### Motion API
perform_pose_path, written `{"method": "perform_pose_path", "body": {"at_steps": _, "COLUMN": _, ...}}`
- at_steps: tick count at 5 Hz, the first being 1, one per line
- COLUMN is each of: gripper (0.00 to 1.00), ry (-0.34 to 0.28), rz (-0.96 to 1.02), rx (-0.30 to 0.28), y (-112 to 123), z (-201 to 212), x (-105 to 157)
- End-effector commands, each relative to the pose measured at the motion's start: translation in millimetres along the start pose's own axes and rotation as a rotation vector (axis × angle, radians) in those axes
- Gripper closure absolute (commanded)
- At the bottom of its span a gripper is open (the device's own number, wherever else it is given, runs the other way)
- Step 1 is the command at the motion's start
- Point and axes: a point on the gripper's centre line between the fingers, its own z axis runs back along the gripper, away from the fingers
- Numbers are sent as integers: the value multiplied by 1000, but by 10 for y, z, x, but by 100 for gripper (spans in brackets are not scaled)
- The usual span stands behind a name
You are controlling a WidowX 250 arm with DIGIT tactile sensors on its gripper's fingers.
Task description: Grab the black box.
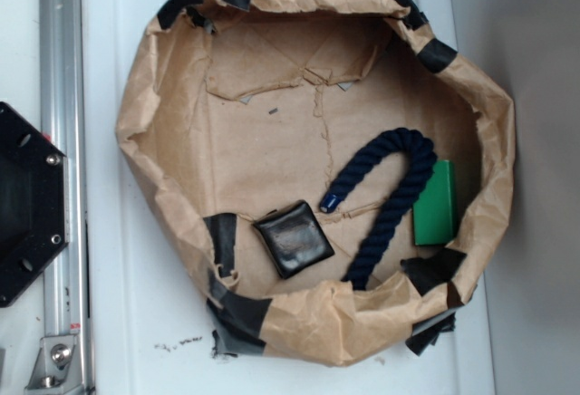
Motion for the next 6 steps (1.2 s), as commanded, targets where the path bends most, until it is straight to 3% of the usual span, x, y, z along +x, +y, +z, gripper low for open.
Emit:
{"method": "perform_pose_path", "body": {"at_steps": 1, "gripper": 0, "ry": 0, "rz": 0, "rx": 0, "y": 0, "z": 0, "x": 0}}
{"method": "perform_pose_path", "body": {"at_steps": 3, "gripper": 0, "ry": -5, "rz": 6, "rx": 30, "y": -81, "z": -155, "x": 609}}
{"method": "perform_pose_path", "body": {"at_steps": 4, "gripper": 0, "ry": 31, "rz": -79, "rx": 57, "y": 1, "z": -418, "x": 885}}
{"method": "perform_pose_path", "body": {"at_steps": 5, "gripper": 0, "ry": 56, "rz": -329, "rx": 38, "y": 68, "z": -640, "x": 1089}}
{"method": "perform_pose_path", "body": {"at_steps": 6, "gripper": 0, "ry": 37, "rz": -511, "rx": -1, "y": 168, "z": -758, "x": 1193}}
